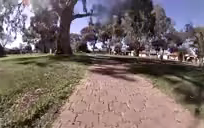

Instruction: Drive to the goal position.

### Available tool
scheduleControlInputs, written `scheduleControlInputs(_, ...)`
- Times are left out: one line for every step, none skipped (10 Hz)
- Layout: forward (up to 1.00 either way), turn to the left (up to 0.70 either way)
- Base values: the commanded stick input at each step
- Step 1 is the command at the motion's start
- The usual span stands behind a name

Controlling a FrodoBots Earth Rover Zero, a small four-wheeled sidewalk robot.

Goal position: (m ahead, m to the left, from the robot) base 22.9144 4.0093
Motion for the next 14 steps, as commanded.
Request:
scheduleControlInputs(0.70, 0.00)
scheduleControlInputs(0.70, 0.00)
scheduleControlInputs(0.70, 0.00)
scheduleControlInputs(0.70, 0.00)
scheduleControlInputs(0.70, 0.00)
scheduleControlInputs(0.70, 0.00)
scheduleControlInputs(0.70, 0.00)
scheduleControlInputs(0.70, 0.00)
scheduleControlInputs(0.70, 0.00)
scheduleControlInputs(0.70, 0.00)
scheduleControlInputs(0.70, 0.00)
scheduleControlInputs(0.70, 0.00)
scheduleControlInputs(0.70, 0.00)
scheduleControlInputs(0.70, 0.00)
